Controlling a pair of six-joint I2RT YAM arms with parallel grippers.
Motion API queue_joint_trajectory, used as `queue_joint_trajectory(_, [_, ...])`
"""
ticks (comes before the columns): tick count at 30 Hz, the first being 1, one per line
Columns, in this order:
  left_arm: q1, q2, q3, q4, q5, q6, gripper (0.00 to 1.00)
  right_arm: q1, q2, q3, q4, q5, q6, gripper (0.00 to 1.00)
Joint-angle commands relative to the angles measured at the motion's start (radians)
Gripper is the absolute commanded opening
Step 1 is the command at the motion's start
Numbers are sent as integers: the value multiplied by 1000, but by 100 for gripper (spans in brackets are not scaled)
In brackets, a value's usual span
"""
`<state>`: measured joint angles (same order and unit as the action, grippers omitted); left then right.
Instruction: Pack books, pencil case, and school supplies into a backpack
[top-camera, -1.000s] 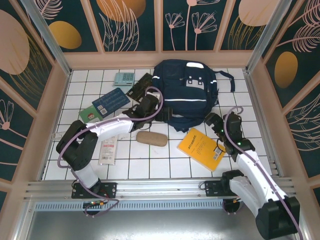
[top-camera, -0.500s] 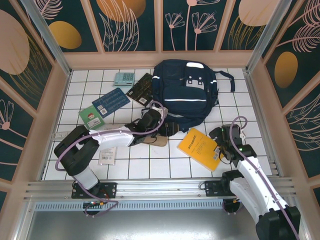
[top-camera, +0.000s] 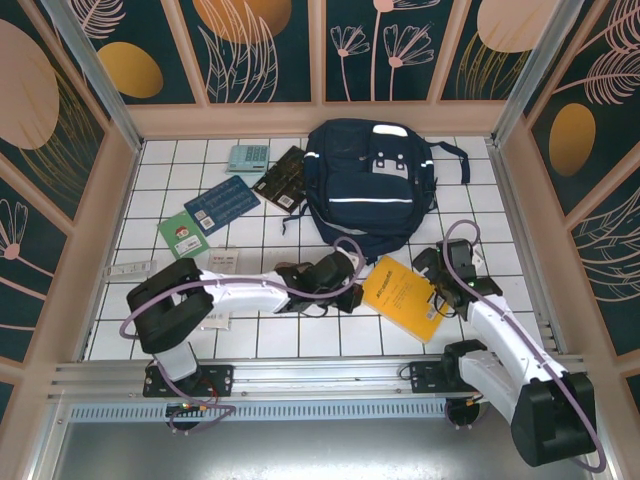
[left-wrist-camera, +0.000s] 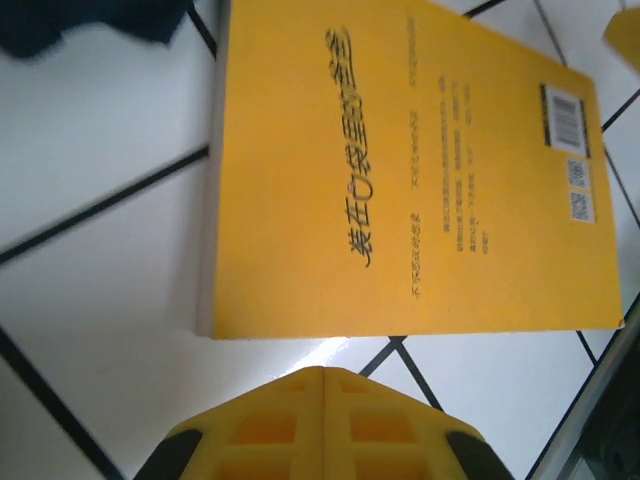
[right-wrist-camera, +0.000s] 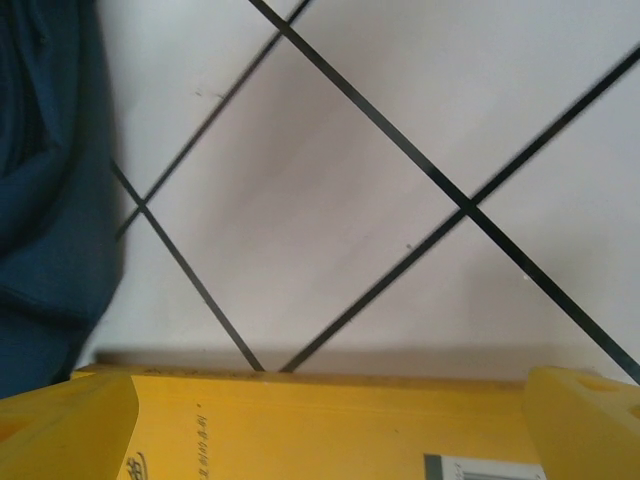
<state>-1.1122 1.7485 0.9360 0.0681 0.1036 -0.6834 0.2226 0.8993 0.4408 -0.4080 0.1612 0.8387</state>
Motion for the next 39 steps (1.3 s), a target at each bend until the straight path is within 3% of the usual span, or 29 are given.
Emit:
queue_joint_trajectory(1, [-43,57,31,-81,-36,15,0,-1,28,45,81,21,-55,99])
queue_joint_trajectory(7, [-62,124,30,-113,-51,0,0,-46,96,43,197,-73,-133,99])
queue_joint_trajectory(16, [-58,245,237,-207,-179,30,0,-107,149,-30,279,-225,-171,99])
queue_joint_trajectory(21, [-10,281,298,-222,-211,36,0,-106,101,-84,254,-249,-164,99])
queue_joint_trajectory(25, [44,300,300,-172,-167,25,0,-107,75,-119,238,-271,-170,99])
queue_joint_trajectory(31, [77,325,351,-213,-241,26,0,-103,26,-139,245,-354,-193,99])
queue_joint_trajectory(35, [94,306,349,-257,-327,22,0,-94,-7,-114,222,-358,-200,99])
queue_joint_trajectory(39, [94,262,301,-223,-279,24,0,-94,4,-78,209,-264,-250,99])
